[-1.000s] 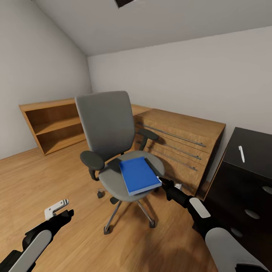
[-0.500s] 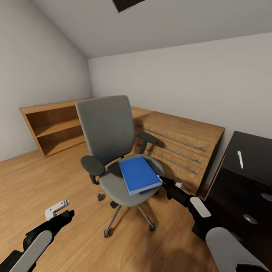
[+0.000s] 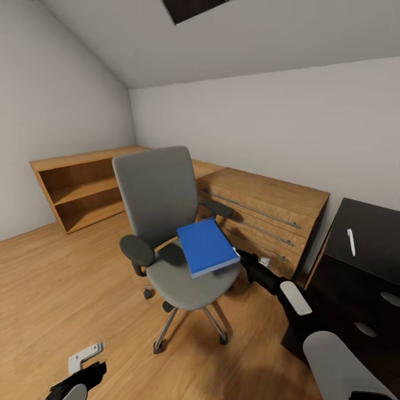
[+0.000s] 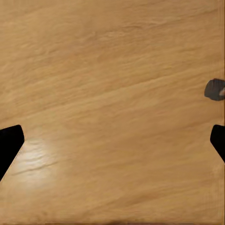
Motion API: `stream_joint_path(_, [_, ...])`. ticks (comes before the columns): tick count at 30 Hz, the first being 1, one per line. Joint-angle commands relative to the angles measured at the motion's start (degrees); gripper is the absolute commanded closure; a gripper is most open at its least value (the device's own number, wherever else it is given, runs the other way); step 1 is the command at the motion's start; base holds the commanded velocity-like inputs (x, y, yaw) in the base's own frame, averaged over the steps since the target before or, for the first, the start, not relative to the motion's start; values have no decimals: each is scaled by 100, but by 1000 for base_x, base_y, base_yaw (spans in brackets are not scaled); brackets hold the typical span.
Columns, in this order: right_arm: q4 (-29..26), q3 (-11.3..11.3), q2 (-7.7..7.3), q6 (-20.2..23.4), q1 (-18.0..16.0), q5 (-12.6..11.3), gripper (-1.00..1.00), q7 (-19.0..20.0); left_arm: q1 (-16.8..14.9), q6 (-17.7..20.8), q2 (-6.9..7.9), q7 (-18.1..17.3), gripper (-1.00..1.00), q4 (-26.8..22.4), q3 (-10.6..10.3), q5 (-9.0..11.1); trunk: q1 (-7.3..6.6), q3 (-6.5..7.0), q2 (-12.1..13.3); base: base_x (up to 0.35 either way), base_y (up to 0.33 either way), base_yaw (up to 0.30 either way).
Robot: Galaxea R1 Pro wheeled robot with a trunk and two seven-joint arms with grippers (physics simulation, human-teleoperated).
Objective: In the bedroom, organize the workspace by keeping the computer under the desk, ensuring the monitor is on the desk, placing the keyboard on the desk next to the monitor, placing the mouse on the desk next to the keyboard, moving the folder from the swivel chair onto the desk next to the mouse, stacking the notebook on top of the folder with the pen on top of the notebook, and positioning the swivel chair next to the desk.
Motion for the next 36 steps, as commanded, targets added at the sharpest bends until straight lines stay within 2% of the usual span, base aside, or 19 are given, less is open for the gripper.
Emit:
stream_joint_path(1, [-48, -18, 2, 11, -2, 71, 100, 7, -2, -279, 6, 2, -100, 235, -344, 7, -23, 13, 39, -68, 0, 0])
stream_joint_path(3, [-100, -18, 0, -8, 7, 127, 100, 8, 2, -609, 8, -55, -100, 462, -678, 1, -67, 49, 119, -200, 0, 0])
stream_joint_path(4, [-177, -18, 1, -13, 33, 140, 100, 8, 2, -698, 6, -72, -100, 529, -776, -1, -89, 67, 159, -289, 0, 0])
stream_joint_path(8, [-720, -18, 2, -119, 281, 156, 100, -24, 3, -779, -8, -93, -100, 678, -884, 5, -177, 139, 320, -317, 0, 0])
stream_joint_path(14, [-1592, -18, 12, -470, 739, 235, 100, -232, 3, -792, -33, -219, -100, 964, -915, -1, -309, 247, 560, -334, 0, 0])
stream_joint_path(15, [-1797, -16, 14, -583, 839, 283, 100, -326, 3, -793, -42, -300, -100, 1010, -917, -2, -331, 264, 601, -336, 0, 0])
stream_joint_path(16, [-2263, -12, 25, -910, 1060, 354, 100, -537, 3, -799, -70, -470, -100, 1151, -914, -3, -353, 282, 641, -337, 0, 0])
stream_joint_path(20, [-2881, -10, 64, -1192, 1342, 387, 100, -810, 3, -812, -149, -540, -100, 1298, -907, -13, -441, 354, 801, -329, 0, 0])
stream_joint_path(24, [-3735, -9, 193, -1270, 1695, 399, 100, -1573, 3, -981, -200, -559, -100, 1364, -911, -47, -529, 426, 961, -135, 0, 0])
stream_joint_path(26, [-4166, -3, 231, -1253, 1854, 388, 100, -2049, 3, -1115, -218, -565, -100, 1449, -911, -159, -573, 462, 1042, -39, 0, 0])
stream_joint_path(29, [-4421, 28, 239, -1238, 1980, 379, 100, -2223, 3, -1207, -293, -572, -100, 1639, -910, -287, -638, 516, 1162, -17, 0, 0])
stream_joint_path(33, [-4523, 41, 224, -1232, 2050, 377, 100, -2144, 3, -1251, -428, -642, -100, 1851, -897, -350, -726, 588, 1322, -5, 0, 0])
stream_joint_path(36, [-4540, 43, 217, -1232, 2065, 377, 100, -2112, 3, -1273, -450, -677, -100, 1884, -895, -359, -792, 641, 1443, 0, 0, 0])
